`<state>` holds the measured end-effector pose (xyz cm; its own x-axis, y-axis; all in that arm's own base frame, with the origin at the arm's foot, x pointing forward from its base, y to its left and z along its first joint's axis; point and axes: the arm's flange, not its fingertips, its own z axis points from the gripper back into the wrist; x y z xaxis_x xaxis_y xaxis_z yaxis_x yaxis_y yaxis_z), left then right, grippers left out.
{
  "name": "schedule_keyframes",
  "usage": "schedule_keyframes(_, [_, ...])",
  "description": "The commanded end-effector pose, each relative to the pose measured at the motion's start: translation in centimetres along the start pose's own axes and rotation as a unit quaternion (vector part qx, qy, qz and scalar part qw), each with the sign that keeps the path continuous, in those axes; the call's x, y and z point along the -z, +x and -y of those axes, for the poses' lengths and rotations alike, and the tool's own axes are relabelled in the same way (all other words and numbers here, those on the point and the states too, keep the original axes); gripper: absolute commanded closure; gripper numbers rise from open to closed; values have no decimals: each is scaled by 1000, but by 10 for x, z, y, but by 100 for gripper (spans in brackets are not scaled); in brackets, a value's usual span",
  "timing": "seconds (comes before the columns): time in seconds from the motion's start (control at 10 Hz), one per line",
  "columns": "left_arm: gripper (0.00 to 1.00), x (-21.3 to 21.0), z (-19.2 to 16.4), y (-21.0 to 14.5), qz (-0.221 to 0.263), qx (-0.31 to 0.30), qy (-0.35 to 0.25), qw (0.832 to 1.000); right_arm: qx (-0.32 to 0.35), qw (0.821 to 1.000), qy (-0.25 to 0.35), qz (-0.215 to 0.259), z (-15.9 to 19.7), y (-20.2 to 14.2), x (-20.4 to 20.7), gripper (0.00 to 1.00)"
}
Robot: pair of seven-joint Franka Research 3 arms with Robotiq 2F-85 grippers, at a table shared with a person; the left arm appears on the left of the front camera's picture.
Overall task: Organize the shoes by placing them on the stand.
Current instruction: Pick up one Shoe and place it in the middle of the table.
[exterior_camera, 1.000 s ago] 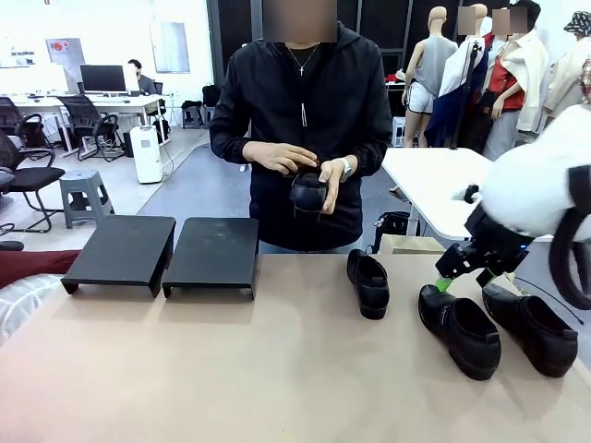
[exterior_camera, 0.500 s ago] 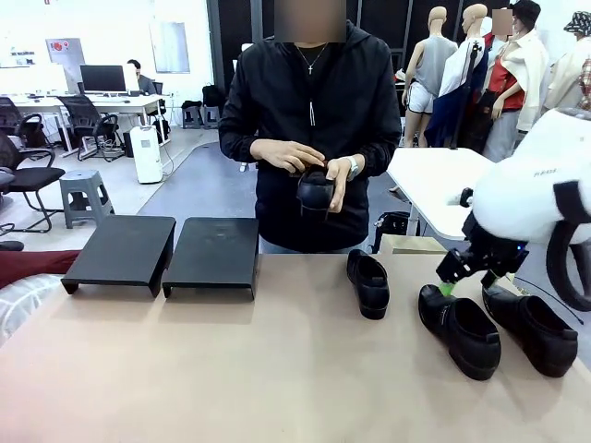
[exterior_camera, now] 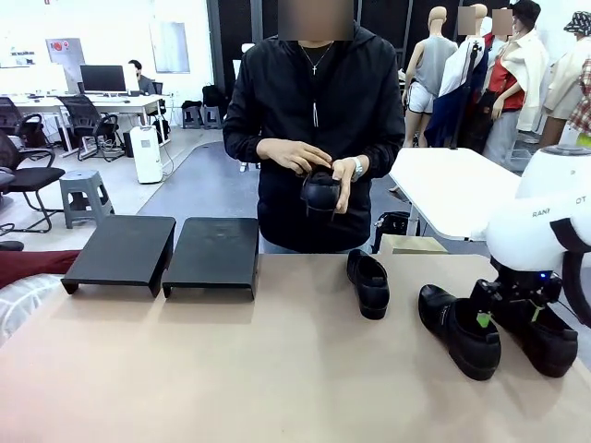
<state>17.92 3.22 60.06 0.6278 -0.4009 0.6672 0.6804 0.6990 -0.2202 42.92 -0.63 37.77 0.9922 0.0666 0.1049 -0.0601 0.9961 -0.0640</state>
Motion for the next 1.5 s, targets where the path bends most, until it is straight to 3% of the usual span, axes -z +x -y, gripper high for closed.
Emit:
schedule_keyframes(0.0, [0,-1,-1,1,4,-1,-5,1000,-2,1000,19,-11,-1,16,18,0])
schedule_keyframes(0.6, [0,-1,-1,1,4,-1,-5,1000,-37,999,24,-10,-19,26,35,0])
schedule_keyframes(0.7, [0,-1,-1,1,4,-1,-5,1000,-46,999,22,-12,-23,28,36,20])
schedule_keyframes(0.8, [0,-1,-1,1,4,-1,-5,1000,-52,998,22,-17,-25,29,37,80])
schedule_keyframes(0.9, [0,-1,-1,1,4,-1,-5,1000,-52,998,26,-19,-25,31,37,100])
schedule_keyframes(1.4, [0,-1,-1,1,4,-1,-5,1000,-46,998,34,-21,-21,27,30,100])
